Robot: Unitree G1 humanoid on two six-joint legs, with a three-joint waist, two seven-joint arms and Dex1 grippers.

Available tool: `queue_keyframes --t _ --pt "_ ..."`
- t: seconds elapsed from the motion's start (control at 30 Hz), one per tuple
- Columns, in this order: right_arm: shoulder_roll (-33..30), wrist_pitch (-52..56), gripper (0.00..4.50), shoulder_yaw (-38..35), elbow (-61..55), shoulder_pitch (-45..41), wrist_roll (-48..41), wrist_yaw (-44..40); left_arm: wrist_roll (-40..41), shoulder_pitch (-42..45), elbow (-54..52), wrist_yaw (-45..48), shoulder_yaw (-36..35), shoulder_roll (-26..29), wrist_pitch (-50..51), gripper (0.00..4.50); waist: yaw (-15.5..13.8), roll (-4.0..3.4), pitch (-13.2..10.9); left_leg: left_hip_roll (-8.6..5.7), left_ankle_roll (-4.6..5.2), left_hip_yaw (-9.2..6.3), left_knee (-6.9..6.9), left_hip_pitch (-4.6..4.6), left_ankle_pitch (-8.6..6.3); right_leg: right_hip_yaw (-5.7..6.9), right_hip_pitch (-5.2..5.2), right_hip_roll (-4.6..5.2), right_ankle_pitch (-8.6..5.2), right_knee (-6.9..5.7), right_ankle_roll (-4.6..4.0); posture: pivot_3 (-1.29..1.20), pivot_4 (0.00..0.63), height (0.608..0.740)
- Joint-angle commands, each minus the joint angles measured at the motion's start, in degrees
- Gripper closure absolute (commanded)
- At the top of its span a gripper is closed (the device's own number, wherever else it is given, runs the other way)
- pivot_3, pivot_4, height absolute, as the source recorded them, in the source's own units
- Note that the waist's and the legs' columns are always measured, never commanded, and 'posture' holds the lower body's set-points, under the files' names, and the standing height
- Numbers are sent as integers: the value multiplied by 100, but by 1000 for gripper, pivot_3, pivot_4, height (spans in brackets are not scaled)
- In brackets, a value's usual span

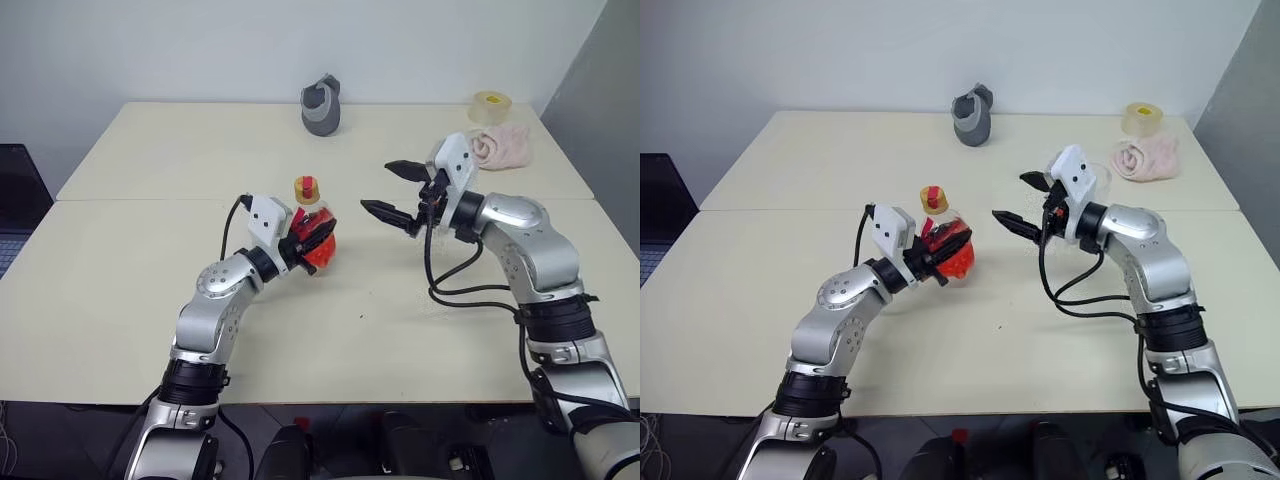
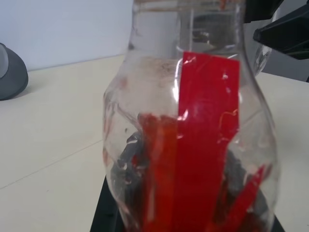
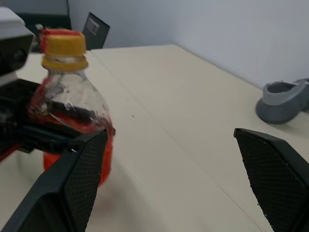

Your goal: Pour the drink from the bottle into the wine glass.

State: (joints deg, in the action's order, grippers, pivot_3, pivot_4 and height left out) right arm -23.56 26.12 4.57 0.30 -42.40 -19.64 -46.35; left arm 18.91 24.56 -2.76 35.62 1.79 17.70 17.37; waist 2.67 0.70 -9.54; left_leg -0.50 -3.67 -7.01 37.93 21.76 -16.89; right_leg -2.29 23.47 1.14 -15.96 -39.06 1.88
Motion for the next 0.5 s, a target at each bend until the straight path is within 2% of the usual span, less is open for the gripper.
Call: queue_keyframes --t 0.03,0.3,0.5 --pt "345 116 54 90 -398 -228 -250 30 88 256 -200 31 -90 -7 -62 3511 1 0 0 0 0 -2 0 1 0 2 0 0 0 0 0 0 150 740" --pt "1293 -36 54 363 -25 -668 -103 355 73 311 -132 104 -79 12 -105 3511 9 0 0 -1 -4 -6 2 1 2 3 0 1 0 1 0 0 150 740" --pt "1618 -276 54 342 478 -998 11 423 62 209 -185 162 -82 44 -115 3511 22 0 0 -2 -4 -6 2 1 2 3 1 2 0 0 0 0 150 740"
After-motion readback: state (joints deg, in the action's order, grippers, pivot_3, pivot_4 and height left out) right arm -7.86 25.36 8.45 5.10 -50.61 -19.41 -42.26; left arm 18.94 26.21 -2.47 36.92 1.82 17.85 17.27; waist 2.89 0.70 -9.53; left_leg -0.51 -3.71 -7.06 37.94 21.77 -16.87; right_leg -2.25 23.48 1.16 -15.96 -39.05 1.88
